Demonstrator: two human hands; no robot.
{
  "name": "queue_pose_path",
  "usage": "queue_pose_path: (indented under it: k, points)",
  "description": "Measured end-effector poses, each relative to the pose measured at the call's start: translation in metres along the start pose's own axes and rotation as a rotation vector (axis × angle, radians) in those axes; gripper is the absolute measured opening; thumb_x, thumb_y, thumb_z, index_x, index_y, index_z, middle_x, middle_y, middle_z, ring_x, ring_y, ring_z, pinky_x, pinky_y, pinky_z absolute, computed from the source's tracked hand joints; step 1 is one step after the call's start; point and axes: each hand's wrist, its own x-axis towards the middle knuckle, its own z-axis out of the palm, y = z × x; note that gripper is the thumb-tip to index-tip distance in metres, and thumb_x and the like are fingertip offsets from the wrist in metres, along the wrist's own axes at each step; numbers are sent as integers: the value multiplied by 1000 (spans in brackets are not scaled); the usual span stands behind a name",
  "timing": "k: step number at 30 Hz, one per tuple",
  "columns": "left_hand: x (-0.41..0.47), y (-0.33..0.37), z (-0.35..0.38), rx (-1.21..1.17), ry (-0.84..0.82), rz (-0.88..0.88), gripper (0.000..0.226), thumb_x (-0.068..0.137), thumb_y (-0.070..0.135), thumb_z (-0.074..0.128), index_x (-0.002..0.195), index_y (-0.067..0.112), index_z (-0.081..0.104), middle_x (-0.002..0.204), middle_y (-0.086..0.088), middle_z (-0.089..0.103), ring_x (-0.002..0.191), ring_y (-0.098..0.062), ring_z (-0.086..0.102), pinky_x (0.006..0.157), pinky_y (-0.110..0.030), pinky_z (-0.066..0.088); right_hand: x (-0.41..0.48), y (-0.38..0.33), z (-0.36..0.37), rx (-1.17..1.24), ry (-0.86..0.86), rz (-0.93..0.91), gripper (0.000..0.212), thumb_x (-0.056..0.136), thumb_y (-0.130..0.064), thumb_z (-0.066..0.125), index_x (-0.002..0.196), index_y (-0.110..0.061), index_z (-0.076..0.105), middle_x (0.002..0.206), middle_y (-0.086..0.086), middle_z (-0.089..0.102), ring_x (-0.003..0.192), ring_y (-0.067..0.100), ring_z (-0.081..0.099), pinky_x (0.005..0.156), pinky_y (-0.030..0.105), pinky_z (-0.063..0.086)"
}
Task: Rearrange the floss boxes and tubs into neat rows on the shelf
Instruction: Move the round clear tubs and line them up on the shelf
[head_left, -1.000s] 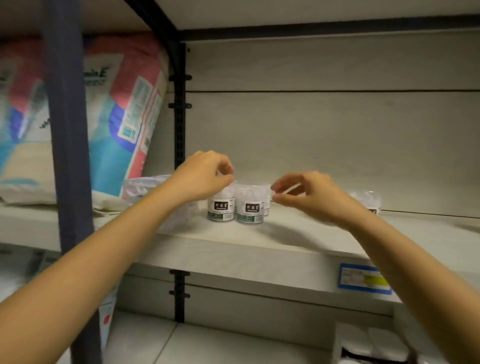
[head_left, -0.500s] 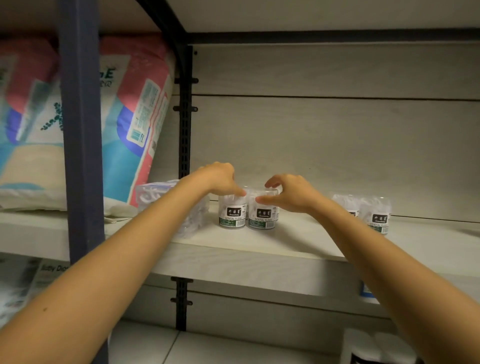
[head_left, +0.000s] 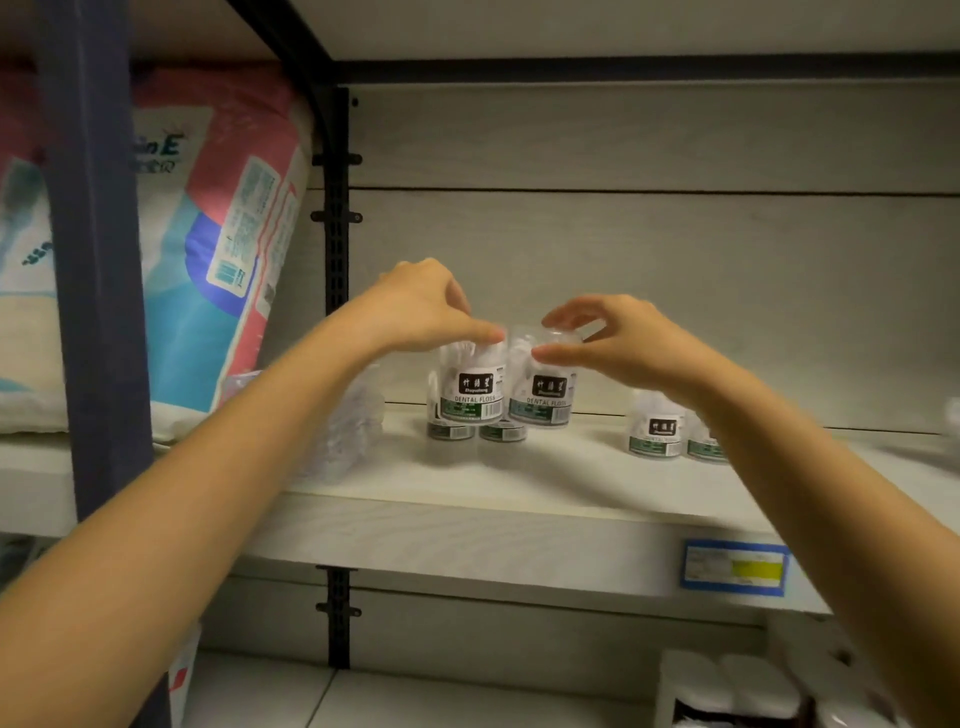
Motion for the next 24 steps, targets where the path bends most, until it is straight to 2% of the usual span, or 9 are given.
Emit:
queue_pose_path:
  k: [3, 4, 6, 10, 12, 15, 17, 21, 24]
  points:
    - [-10, 31, -4, -111, 30, 37, 45, 66, 58, 70, 94, 24, 74, 93, 8, 69, 84, -5, 60, 64, -21, 44, -25, 6, -40, 25, -41, 18, 47, 70, -52, 67, 111, -30, 62, 112, -8, 59, 99, 12, 58, 90, 31, 46]
    - [-14, 40, -4, -144, 32, 49, 45, 63, 59, 71, 91, 25, 75, 90, 9, 69, 82, -2, 60, 62, -18, 43, -33, 8, -50, 28, -53, 26, 49, 67, -56, 65, 109, -32, 62, 111, -8, 59, 100, 12, 58, 91, 34, 47]
    - [-19, 61, 1, -203, 31, 73, 46, 58, 62, 71, 85, 26, 76, 86, 9, 72, 84, -3, 62, 68, -17, 45, -52, 16, -71, 29, -69, 42, 56, 57, -61, 60, 106, -35, 61, 111, -8, 60, 100, 13, 59, 91, 36, 48]
    - [-29, 100, 21, -268, -17, 91, 49, 47, 67, 71, 78, 29, 77, 82, 9, 75, 88, -5, 64, 85, -28, 50, -83, 42, -103, 19, -107, 44, 63, 50, -62, 58, 107, -34, 62, 110, -10, 62, 95, 9, 61, 84, 32, 50]
    - [-31, 117, 34, -303, -10, 91, 47, 48, 64, 72, 79, 28, 78, 81, 9, 75, 88, -4, 65, 86, -30, 51, -92, 56, -114, -7, -98, 36, 61, 53, -62, 59, 107, -34, 63, 109, -10, 63, 91, 7, 63, 80, 28, 50]
    - [-26, 138, 56, -346, 74, 75, 41, 58, 55, 75, 84, 23, 78, 83, 8, 74, 84, 0, 63, 78, -23, 50, -94, 82, -123, -62, -13, 24, 51, 66, -57, 64, 109, -31, 63, 108, -11, 62, 89, 6, 63, 78, 25, 47]
    - [-22, 147, 71, -350, 121, 61, 44, 60, 51, 76, 90, 19, 76, 89, 5, 74, 84, -2, 63, 75, -20, 46, -91, 99, -123, -83, 26, 30, 45, 72, -51, 66, 111, -29, 63, 109, -10, 61, 91, 10, 63, 79, 25, 46]
    - [-14, 152, 97, -258, 106, 28, 53, 61, 51, 77, 99, 13, 73, 101, -3, 73, 95, -12, 65, 87, -25, 49, -90, 127, -106, -90, -15, 62, 42, 74, -49, 66, 110, -28, 63, 111, -9, 62, 92, 13, 64, 83, 30, 50]
    - [-11, 148, 113, -223, 51, 1, 54, 62, 51, 76, 101, 13, 72, 104, -3, 73, 98, -14, 64, 90, -29, 50, -91, 138, -92, -59, -40, 72, 42, 75, -47, 67, 111, -26, 63, 110, -8, 62, 93, 16, 63, 84, 33, 51]
